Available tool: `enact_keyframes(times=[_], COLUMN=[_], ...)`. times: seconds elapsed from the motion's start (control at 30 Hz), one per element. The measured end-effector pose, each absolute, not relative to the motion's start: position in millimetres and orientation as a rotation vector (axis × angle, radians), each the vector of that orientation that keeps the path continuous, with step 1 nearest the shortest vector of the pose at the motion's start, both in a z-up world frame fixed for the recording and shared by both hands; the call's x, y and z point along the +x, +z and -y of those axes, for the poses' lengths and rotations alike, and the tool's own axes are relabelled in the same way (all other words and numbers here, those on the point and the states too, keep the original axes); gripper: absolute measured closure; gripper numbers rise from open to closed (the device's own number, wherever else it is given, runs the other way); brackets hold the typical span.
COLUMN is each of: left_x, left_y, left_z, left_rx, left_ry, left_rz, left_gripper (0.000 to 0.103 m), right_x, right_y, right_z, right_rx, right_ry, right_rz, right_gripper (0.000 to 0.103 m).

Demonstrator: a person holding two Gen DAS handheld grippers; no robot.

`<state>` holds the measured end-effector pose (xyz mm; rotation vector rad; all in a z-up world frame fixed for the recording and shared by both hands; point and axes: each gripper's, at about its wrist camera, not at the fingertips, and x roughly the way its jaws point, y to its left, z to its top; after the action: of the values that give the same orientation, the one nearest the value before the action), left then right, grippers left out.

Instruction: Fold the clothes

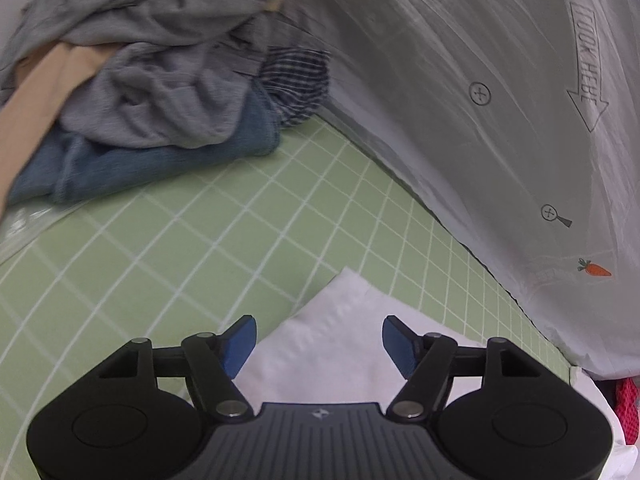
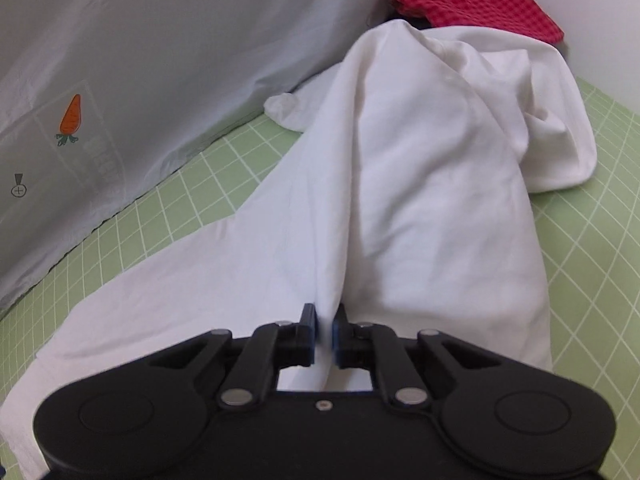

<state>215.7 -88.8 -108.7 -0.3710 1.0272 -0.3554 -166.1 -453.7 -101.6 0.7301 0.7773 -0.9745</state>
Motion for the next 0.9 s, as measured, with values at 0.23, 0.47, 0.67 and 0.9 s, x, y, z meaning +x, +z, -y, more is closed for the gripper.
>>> enact_keyframes(times=[0.23, 0.47, 0.67, 0.9], left_x=[237.5, 222.1, 174.8, 160.1], left_y=[-124.9, -108.0, -31.2, -32.0], left_z=[122.4, 115.6, 69.8, 3.4], left_rx=[-0.34, -0.396, -0.335, -0.329], left_ry=[-0.429, -0.455, -0.375, -0.092], left_rz=[-1.099, -1.05, -0.851, -0.804], left_gripper=[0.035, 0.099, 0.099, 0.086], right_x=[-168.3, -167.6, -169.5, -126.4], right_y=[-101.5, -98.0, -80.7, -78.6], right_z=[457.0, 452.3, 439.1, 401.2], right_rx=[0.744, 0.71, 0.747, 0.628], right_ry=[-0.973, -0.964, -0.882, -0.754], right_rz=[-0.79, -0.779, -0.714, -0.829], right_gripper=[0.094, 0.096, 0.097, 0.088])
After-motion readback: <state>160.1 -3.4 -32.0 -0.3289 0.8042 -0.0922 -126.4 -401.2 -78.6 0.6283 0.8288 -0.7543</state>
